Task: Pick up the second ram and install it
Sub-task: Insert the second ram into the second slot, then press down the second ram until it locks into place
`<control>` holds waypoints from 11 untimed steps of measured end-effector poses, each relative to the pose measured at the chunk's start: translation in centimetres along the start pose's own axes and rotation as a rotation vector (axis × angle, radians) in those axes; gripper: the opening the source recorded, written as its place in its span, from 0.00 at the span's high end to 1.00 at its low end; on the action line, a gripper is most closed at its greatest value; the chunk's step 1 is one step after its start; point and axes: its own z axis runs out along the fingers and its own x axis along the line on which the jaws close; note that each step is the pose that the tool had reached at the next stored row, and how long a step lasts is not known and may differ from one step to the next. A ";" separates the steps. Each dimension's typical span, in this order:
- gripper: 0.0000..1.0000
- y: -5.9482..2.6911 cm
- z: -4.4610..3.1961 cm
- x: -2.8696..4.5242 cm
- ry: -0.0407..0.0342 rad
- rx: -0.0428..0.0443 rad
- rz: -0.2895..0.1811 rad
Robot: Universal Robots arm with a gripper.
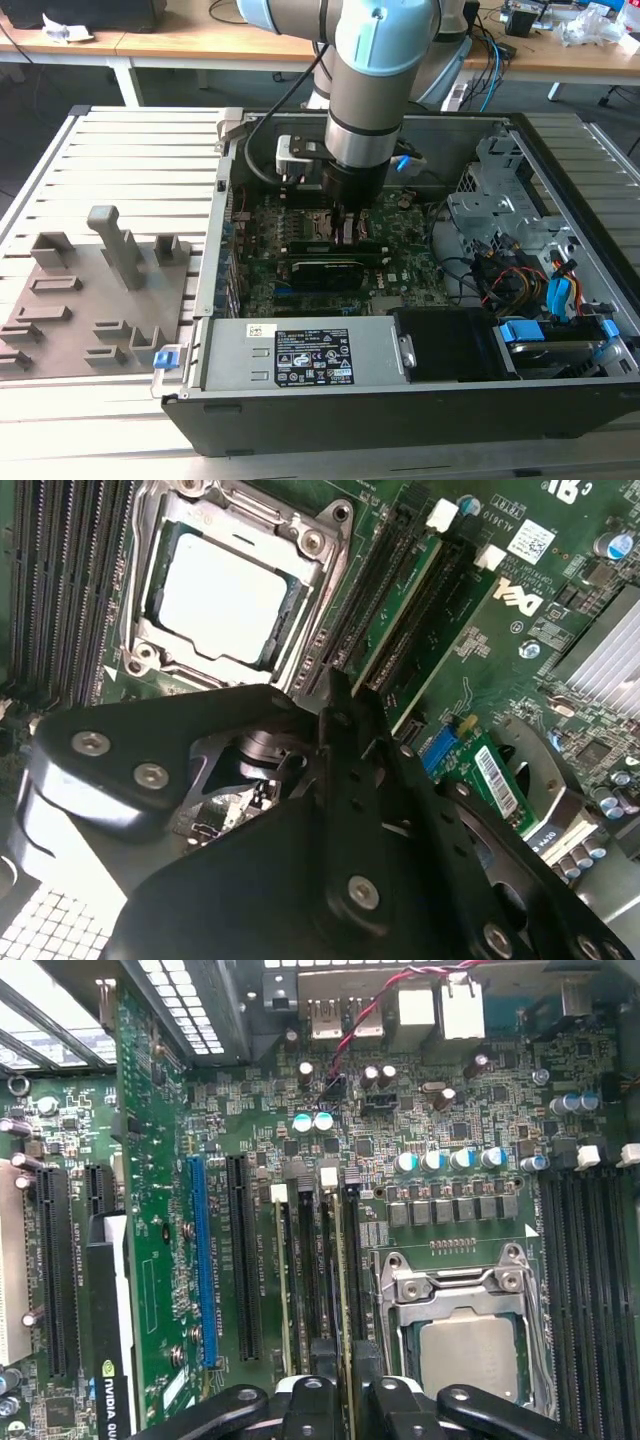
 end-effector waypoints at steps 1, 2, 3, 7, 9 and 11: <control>0.78 0.02 -0.64 -0.03 0.0003 -0.0001 0.000; 0.78 0.07 -1.94 -0.11 0.0001 0.0000 0.000; 0.78 0.13 -2.96 -0.30 0.0000 0.0000 0.000; 0.89 0.24 -5.08 -0.60 0.0002 0.0002 0.000; 0.89 -0.04 -5.14 -0.62 0.0011 0.0000 0.000; 0.89 -2.70 -4.59 -0.83 0.0031 -0.0065 0.000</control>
